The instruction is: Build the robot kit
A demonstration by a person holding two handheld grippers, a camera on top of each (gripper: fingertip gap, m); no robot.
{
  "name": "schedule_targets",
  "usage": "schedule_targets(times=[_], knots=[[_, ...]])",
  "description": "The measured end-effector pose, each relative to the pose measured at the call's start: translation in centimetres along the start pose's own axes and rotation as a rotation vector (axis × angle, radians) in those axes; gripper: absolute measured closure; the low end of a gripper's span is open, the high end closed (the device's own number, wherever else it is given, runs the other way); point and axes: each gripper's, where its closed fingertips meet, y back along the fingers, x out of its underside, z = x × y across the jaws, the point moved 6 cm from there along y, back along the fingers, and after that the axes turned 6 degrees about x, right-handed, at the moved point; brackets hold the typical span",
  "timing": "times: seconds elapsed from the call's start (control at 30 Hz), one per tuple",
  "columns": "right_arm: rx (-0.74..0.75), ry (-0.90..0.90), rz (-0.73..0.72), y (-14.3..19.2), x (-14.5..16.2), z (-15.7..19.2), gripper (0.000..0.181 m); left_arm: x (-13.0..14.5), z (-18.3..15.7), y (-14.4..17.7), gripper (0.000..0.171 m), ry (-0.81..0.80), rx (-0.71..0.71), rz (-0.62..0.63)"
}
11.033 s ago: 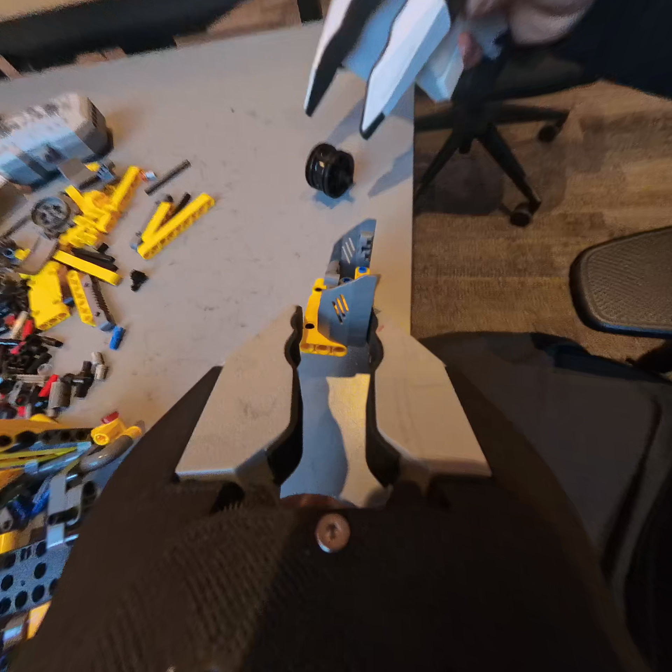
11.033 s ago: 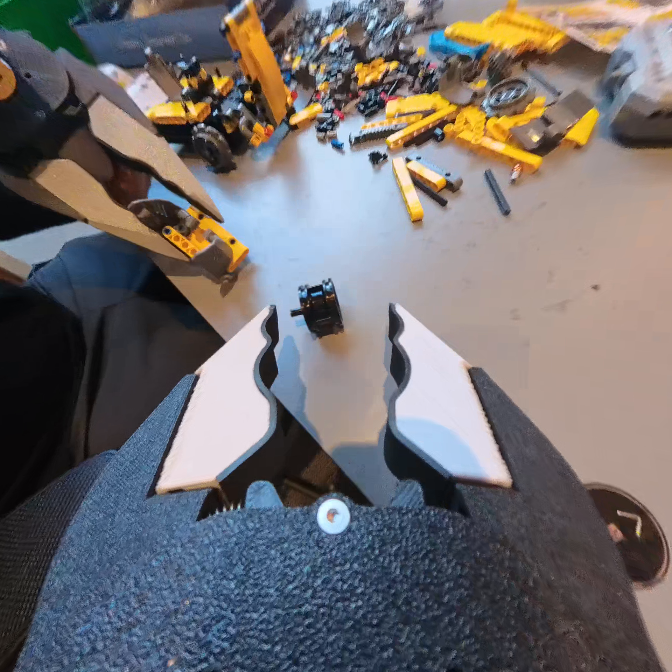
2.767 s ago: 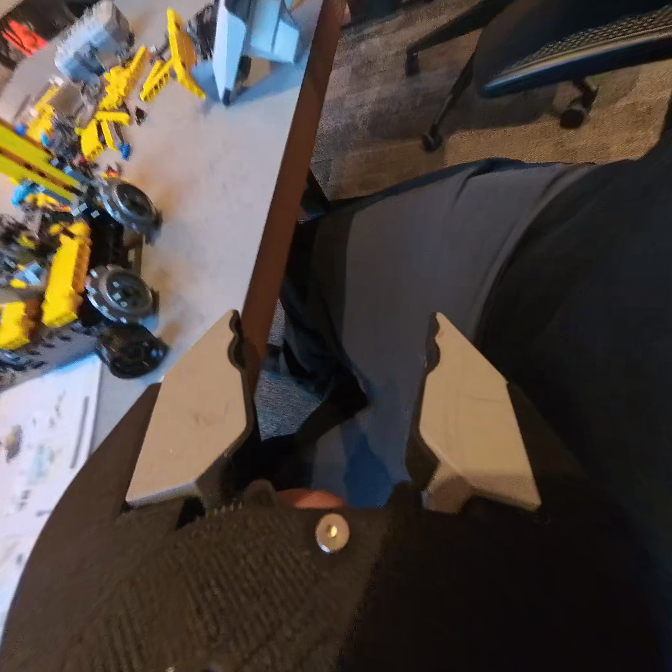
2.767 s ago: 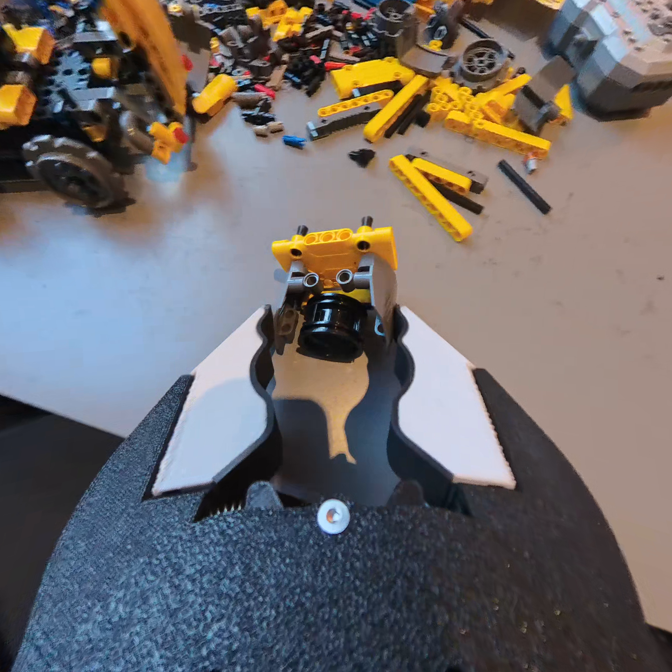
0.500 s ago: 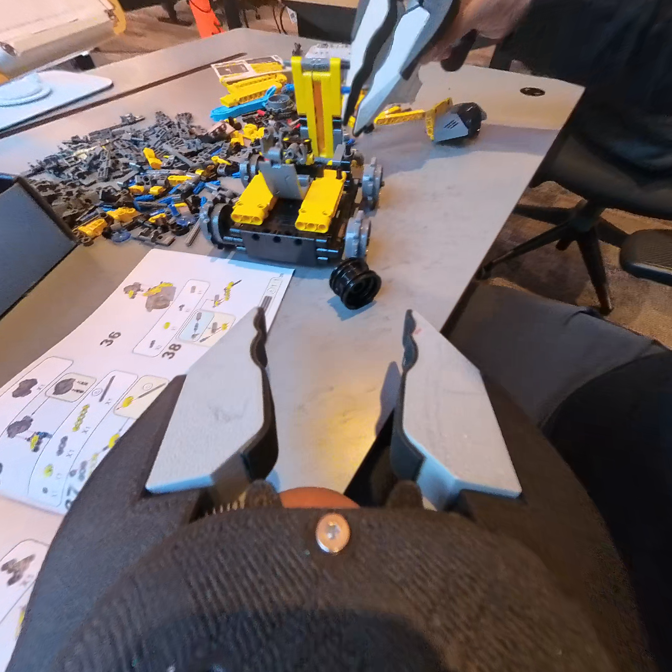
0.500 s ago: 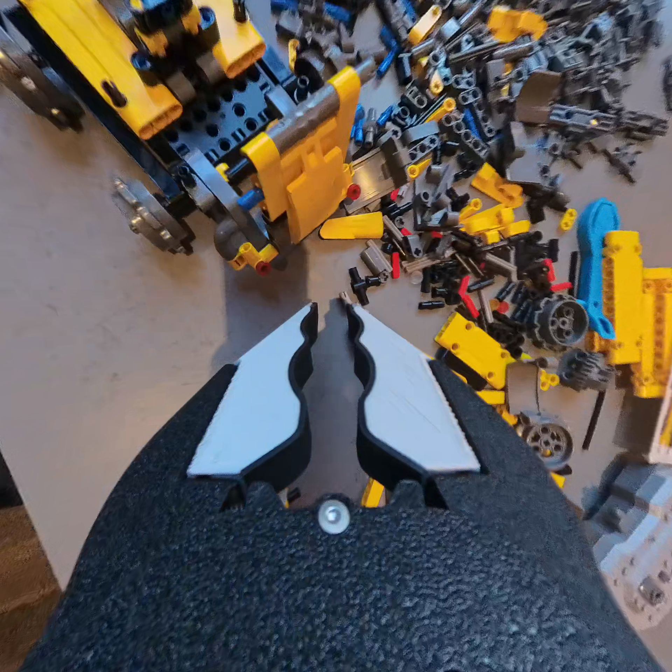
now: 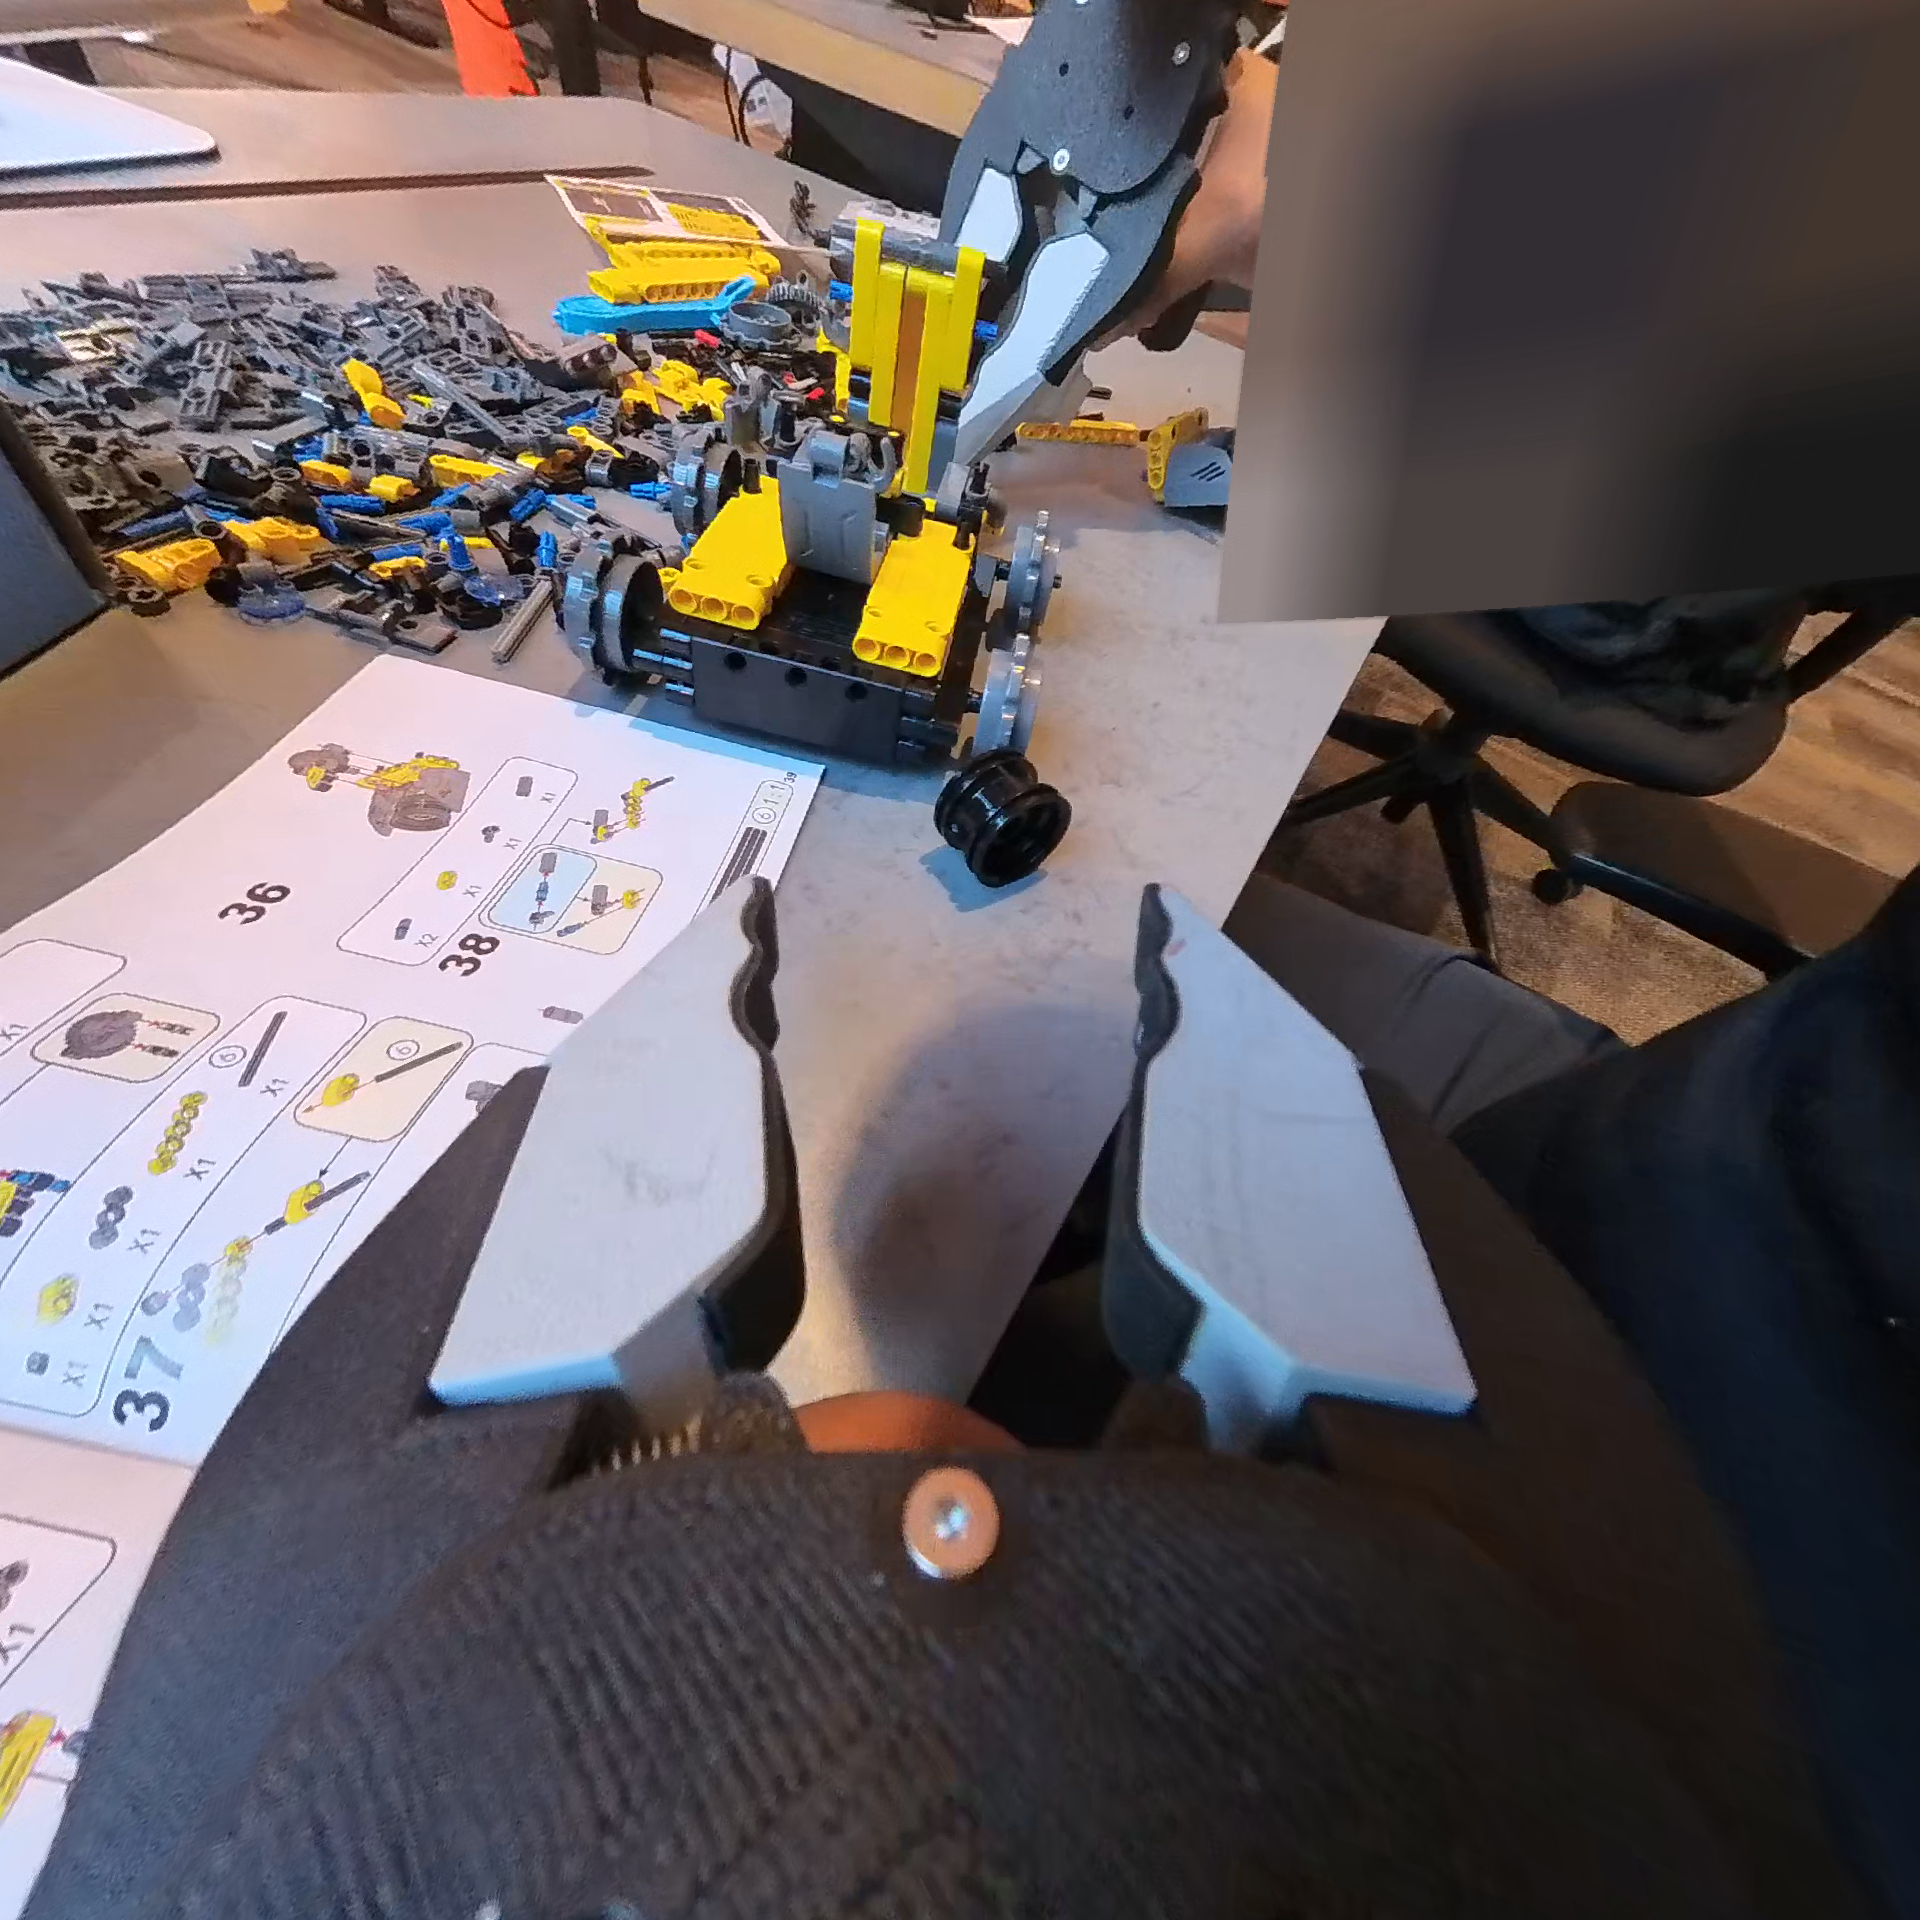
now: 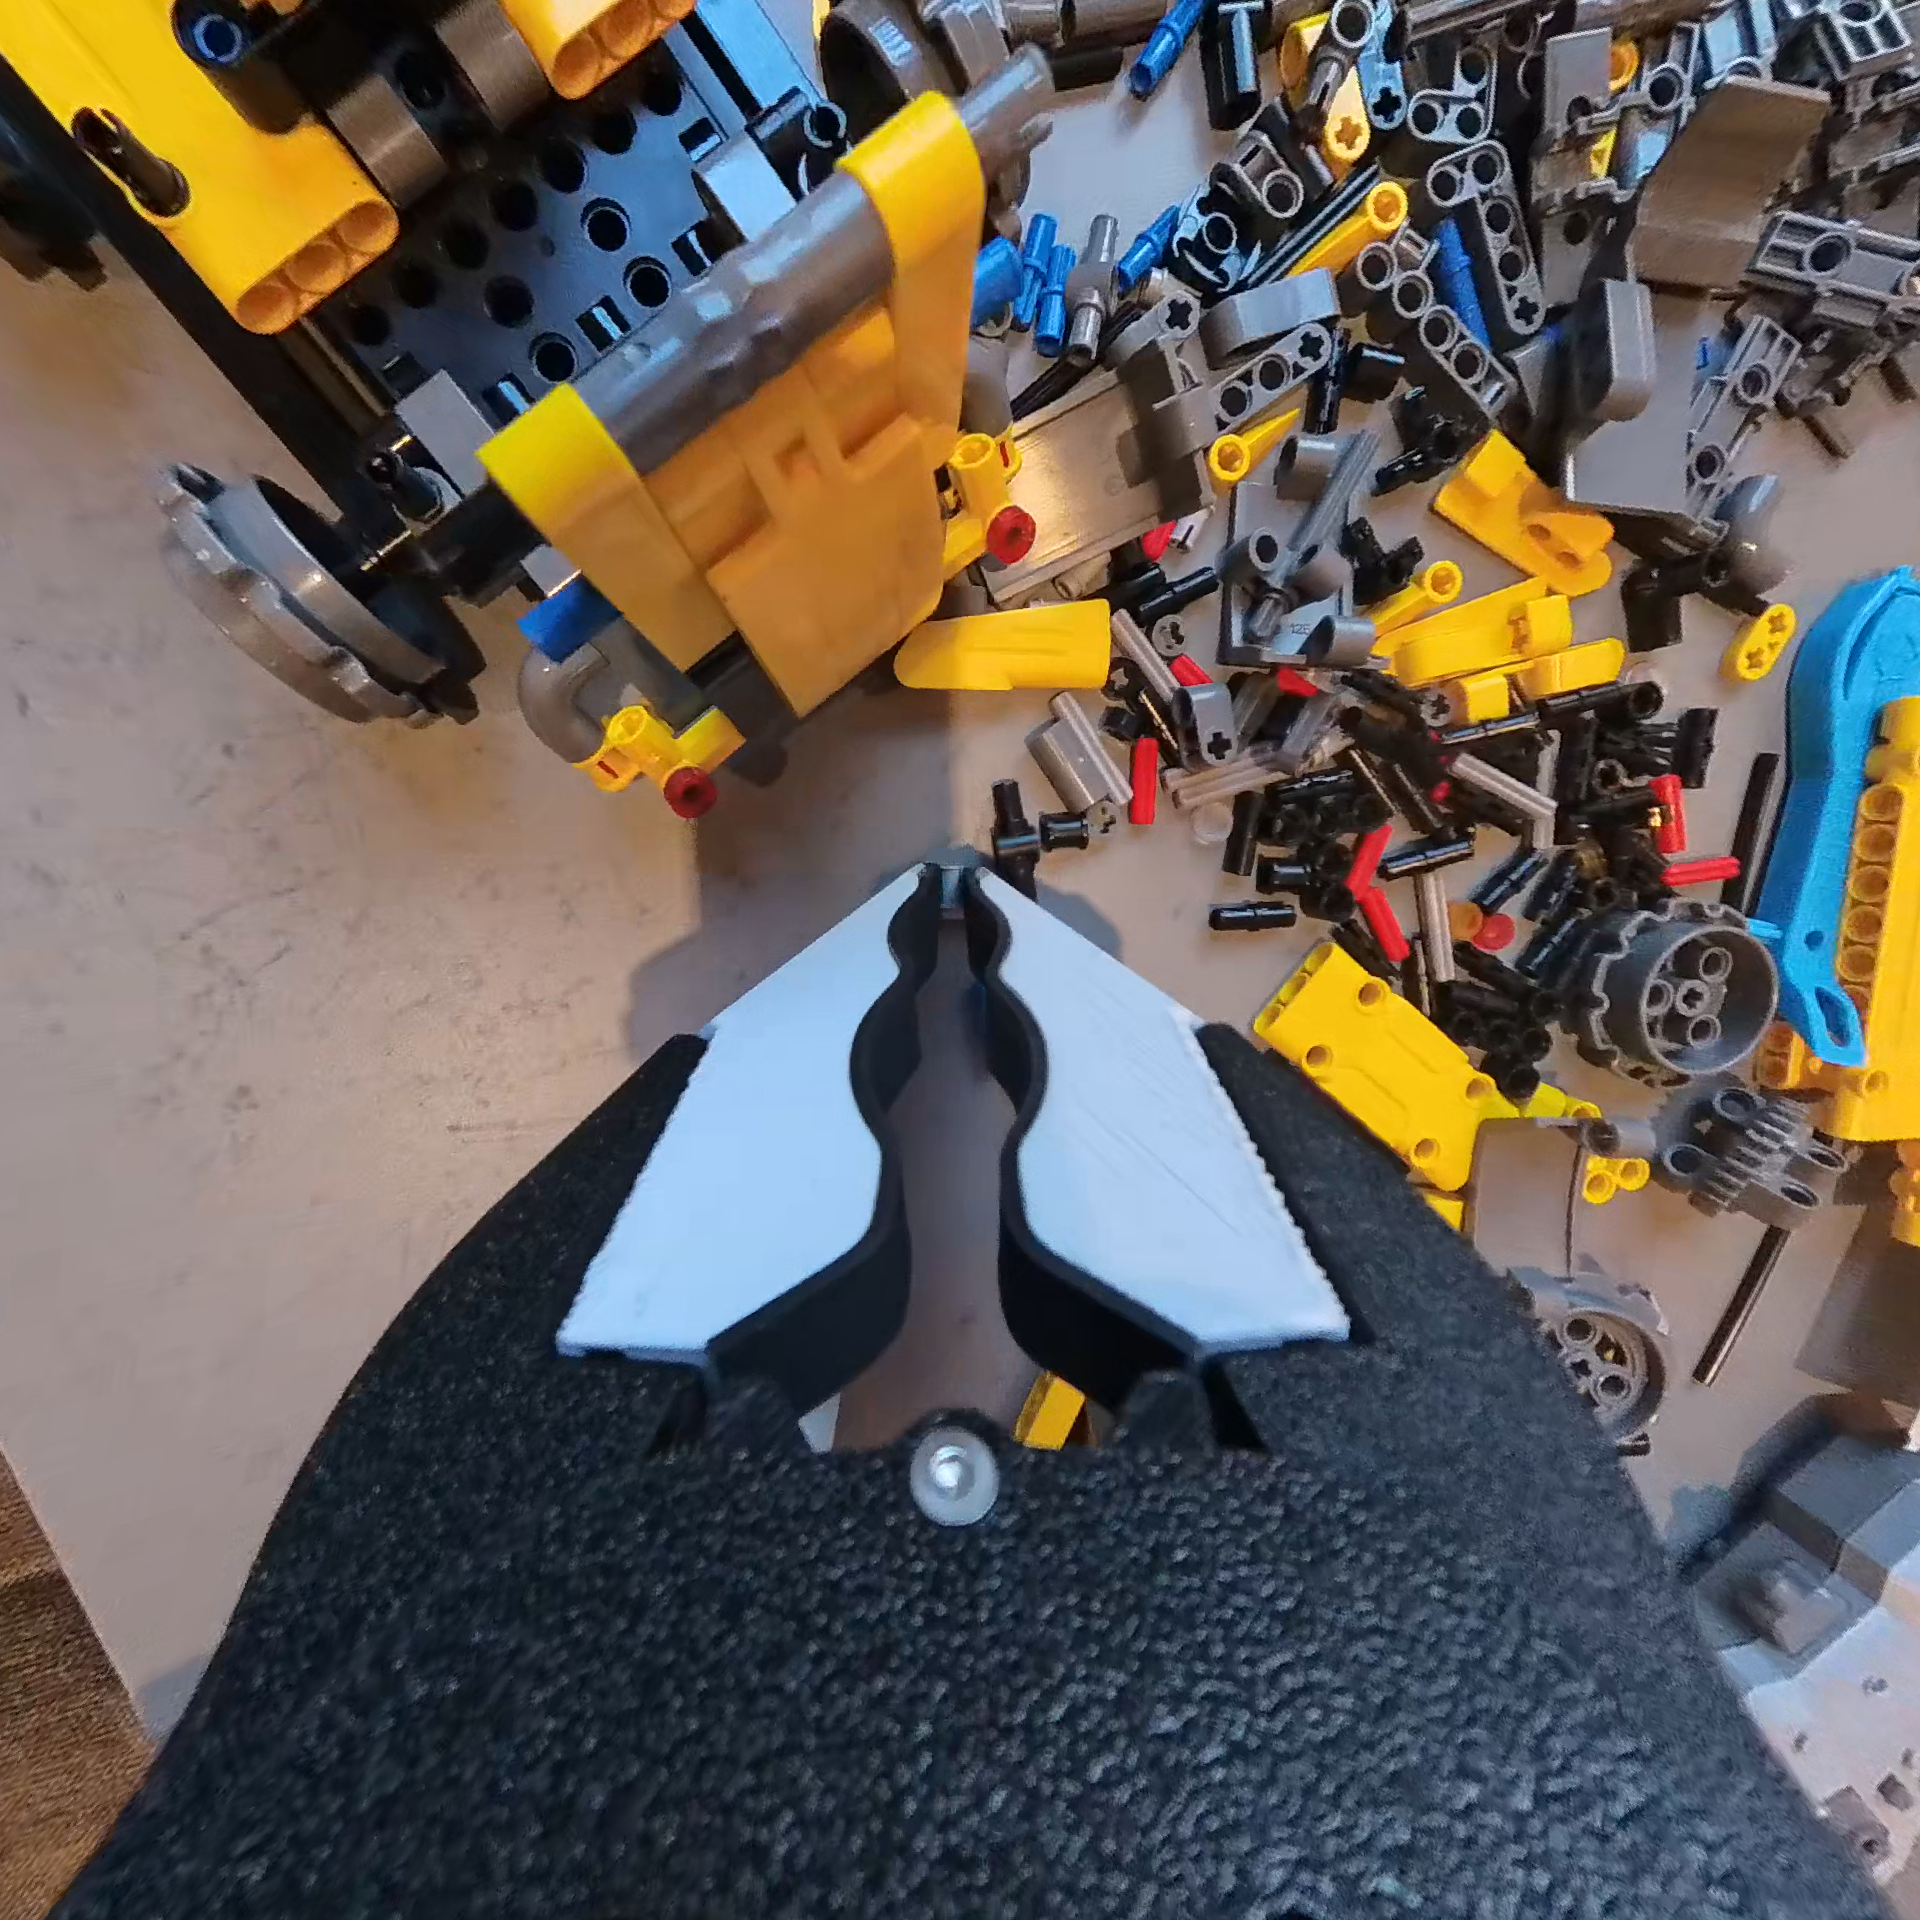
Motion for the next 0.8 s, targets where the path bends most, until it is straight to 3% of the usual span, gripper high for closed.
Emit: schedule_targets(times=[0.23, 0.47, 0.6, 0.8], knots=[[0.038, -0.039, -0.020, 3.3, 1.6, 1.1, 0.177, 0.2, -0.2, -0.2, 0.104, -0.030, -0.015, 0.019], [0.209, -0.245, 0.021, 9.1, 8.8, -0.9, 0.177, 0.9, -0.5, -0.8, 0.104, -0.051, -0.015, 0.054], [0.192, -0.332, 0.031, 8.4, 12.4, -0.4, 0.177, 0.9, -0.7, -1.1, 0.103, -0.061, -0.026, 0.070], [0.151, -0.349, 0.027, 6.7, 14.1, 0.1, 0.177, 0.4, -0.8, -1.3, 0.099, -0.028, -0.039, 0.077]])
